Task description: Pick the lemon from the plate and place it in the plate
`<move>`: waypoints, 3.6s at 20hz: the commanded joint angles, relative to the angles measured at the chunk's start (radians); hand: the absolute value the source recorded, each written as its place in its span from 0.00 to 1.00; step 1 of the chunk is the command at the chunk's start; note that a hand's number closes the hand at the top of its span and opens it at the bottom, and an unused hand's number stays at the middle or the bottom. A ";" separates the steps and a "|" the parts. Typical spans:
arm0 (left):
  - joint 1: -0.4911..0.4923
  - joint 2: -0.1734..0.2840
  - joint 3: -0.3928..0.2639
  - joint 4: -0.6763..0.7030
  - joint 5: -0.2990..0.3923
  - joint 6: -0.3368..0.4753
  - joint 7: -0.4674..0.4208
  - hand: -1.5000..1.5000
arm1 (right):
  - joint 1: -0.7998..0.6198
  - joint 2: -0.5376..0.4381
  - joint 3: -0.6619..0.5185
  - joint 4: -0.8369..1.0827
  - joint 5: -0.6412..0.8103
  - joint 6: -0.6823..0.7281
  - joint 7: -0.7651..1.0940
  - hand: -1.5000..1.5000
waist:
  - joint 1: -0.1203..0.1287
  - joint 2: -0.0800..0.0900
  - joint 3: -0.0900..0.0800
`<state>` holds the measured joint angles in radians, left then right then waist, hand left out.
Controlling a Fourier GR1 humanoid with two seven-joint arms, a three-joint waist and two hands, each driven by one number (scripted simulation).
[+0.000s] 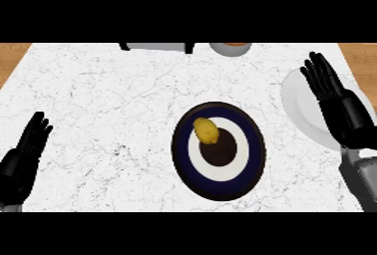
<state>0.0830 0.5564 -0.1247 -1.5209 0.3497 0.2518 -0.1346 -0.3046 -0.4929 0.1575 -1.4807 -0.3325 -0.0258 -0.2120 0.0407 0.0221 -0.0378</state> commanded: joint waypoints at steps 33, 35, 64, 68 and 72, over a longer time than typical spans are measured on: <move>-0.087 -0.177 -0.179 0.081 -0.121 0.108 0.242 0.50 | -0.588 0.163 0.474 0.689 0.677 0.271 -0.421 0.00 | -0.007 -0.019 0.037; -0.137 -0.223 -0.172 0.140 -0.124 0.121 0.229 0.50 | -0.658 0.163 0.494 0.700 0.693 0.367 -0.343 0.00 | -0.019 -0.019 0.036; -0.163 -0.277 -0.063 0.110 -0.212 0.030 0.325 0.50 | -0.685 0.370 0.418 1.020 1.094 0.421 -0.433 0.00 | -0.031 -0.020 0.038; -0.147 -0.299 -0.087 0.069 -0.272 0.065 0.348 0.50 | -0.665 0.416 0.400 1.072 1.140 0.367 -0.424 0.00 | -0.028 -0.019 0.038; -0.096 -0.265 -0.040 0.033 -0.237 0.004 0.337 0.50 | -0.714 0.457 0.382 1.120 1.179 0.374 -0.417 0.00 | -0.024 -0.019 0.038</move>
<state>-0.0412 0.2753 -0.1945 -1.4721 0.1040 0.2903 0.2076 -0.9997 -0.0607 0.5581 -0.3889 0.8138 0.3399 -0.6348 0.0162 0.0037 0.0002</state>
